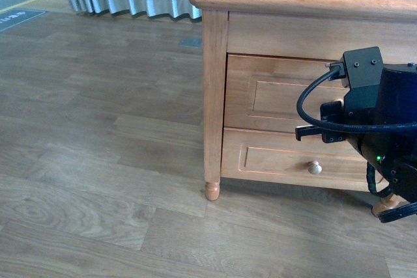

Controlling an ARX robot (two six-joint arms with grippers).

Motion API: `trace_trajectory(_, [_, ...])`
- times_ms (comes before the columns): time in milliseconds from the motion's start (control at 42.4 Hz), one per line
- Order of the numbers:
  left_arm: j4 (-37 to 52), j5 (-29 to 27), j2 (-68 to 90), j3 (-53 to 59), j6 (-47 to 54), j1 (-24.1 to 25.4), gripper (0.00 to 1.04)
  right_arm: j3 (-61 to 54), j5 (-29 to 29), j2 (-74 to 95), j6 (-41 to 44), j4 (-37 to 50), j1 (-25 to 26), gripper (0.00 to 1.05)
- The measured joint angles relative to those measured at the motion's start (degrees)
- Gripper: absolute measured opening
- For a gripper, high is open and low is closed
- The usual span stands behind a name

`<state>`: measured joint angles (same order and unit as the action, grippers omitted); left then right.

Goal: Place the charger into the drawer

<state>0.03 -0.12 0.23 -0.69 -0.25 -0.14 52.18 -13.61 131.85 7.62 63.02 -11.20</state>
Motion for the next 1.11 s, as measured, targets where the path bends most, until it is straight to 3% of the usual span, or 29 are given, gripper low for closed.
trace_trajectory(236, [0.0,0.0,0.0,0.0,0.0,0.0,0.99,-3.9,2.2,-2.6,-0.7,0.2,0.3,0.23])
trace_trajectory(566, [0.0,0.0,0.0,0.0,0.0,0.0,0.99,-18.8,5.6,-12.0,-2.4,2.2,-0.8,0.23])
trace_trajectory(1108, [0.0,0.0,0.0,0.0,0.0,0.0,0.99,-41.2,16.5,-29.8,-1.8,1.7,-1.0,0.22])
